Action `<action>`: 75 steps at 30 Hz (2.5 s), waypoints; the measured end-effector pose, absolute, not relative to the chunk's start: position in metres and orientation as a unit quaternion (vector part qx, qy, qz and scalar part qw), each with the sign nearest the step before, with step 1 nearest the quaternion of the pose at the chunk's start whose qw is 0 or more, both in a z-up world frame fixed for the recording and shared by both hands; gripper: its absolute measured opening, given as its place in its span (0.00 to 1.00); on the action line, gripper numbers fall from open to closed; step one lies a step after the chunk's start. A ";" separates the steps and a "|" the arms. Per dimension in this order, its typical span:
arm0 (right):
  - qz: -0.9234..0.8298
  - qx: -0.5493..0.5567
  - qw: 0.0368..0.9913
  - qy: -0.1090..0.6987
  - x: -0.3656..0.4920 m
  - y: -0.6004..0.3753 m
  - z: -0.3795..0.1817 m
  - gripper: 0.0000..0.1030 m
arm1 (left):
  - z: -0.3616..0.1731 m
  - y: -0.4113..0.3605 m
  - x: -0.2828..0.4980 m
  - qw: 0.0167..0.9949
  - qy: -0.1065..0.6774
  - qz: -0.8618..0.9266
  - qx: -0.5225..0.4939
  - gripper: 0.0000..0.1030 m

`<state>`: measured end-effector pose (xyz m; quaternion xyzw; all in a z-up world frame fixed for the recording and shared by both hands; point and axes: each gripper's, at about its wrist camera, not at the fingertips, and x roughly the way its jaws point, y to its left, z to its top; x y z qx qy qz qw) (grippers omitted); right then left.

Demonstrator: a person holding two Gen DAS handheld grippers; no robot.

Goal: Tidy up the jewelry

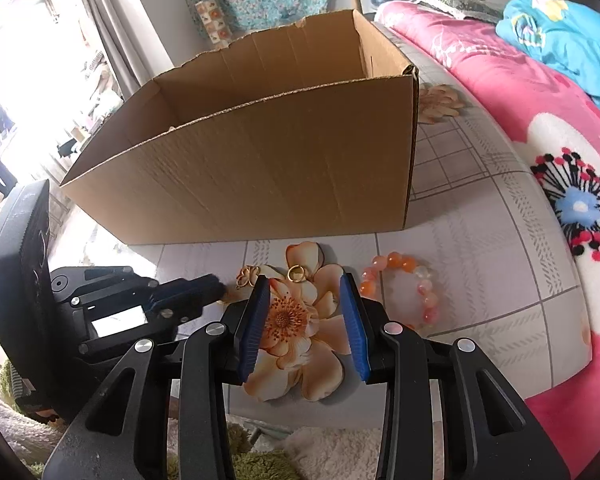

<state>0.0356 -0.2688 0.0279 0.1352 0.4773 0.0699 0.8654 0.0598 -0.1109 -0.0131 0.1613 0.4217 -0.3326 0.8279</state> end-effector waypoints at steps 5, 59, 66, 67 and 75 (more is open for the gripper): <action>0.077 0.131 0.868 0.472 0.031 -0.270 0.030 0.34 | -0.014 -0.094 0.059 0.832 0.429 -0.315 0.152 0.02; 0.091 0.070 0.862 0.494 0.059 -0.240 0.017 0.25 | -0.004 -0.068 0.058 0.839 0.426 -0.309 0.140 0.10; 0.080 0.041 0.861 0.500 0.068 -0.229 0.008 0.19 | -0.003 -0.066 0.058 0.840 0.424 -0.310 0.136 0.10; 0.080 0.036 0.862 0.499 0.069 -0.227 0.008 0.18 | -0.003 -0.066 0.058 0.840 0.424 -0.311 0.136 0.10; 0.080 0.001 0.865 0.495 0.077 -0.218 0.006 0.09 | -0.002 -0.065 0.059 0.840 0.425 -0.311 0.131 0.10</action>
